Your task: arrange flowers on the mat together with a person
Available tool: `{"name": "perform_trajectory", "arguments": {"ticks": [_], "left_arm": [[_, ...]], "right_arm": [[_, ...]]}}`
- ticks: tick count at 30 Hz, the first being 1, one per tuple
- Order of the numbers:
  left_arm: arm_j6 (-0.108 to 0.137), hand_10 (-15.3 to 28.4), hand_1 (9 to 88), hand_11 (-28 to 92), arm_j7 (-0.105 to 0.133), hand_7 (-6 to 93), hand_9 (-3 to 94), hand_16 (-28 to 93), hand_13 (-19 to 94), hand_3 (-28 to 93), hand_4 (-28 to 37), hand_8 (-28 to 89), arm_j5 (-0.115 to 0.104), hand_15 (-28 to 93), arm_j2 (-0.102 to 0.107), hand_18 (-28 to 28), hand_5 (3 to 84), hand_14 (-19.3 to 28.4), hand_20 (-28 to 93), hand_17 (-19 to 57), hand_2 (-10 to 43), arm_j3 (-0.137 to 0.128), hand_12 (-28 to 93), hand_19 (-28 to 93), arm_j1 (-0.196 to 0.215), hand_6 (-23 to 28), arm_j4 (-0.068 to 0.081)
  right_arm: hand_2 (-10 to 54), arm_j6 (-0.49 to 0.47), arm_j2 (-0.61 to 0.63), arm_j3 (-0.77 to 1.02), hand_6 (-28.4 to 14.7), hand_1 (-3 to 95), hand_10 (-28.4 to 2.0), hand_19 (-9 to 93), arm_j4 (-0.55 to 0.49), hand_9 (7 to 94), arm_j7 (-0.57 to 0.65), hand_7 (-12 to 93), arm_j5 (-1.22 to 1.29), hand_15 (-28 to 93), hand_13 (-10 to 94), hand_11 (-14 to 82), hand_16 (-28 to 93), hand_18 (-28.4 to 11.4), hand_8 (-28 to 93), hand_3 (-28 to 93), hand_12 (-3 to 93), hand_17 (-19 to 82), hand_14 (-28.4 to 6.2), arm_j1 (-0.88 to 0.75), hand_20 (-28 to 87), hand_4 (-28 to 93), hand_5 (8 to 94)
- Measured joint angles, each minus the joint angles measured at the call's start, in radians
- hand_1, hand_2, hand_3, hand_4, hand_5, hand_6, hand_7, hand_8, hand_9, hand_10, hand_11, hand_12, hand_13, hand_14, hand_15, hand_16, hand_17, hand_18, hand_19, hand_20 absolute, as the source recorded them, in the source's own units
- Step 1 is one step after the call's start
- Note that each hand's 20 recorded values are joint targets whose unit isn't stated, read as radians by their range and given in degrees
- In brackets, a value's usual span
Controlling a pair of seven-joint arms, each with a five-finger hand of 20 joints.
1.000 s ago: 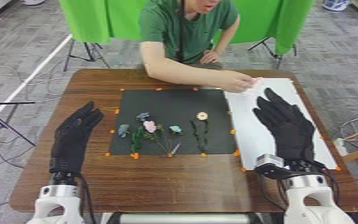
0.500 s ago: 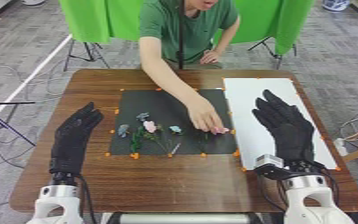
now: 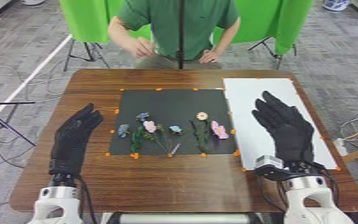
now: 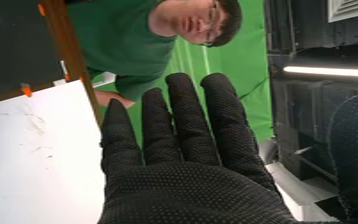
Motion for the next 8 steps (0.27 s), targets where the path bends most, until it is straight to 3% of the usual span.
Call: {"name": "perform_trajectory", "arguments": {"ticks": [8], "left_arm": [[-0.005, 12.3, 30.6, 13, -0.009, 14.9, 42.0, 2, 34, 65, -16.9, -7, -0.004, 10, 0.0, 8.5, 43.2, 15.3, 15, 6.1, -7.1, -0.004, 13, 2, 0.001, 2.6, 0.0]], "right_arm": [[6.9, -0.001, -0.002, 0.0, -3.8, 5.2, -14.5, 6, -0.005, 43.5, -0.003, 7, 0.0, 9, 26, 4.7, 6, -11.8, -9, 76, 8.2, 13, -10.0, -0.014, 24, -19, 43.4]]}}
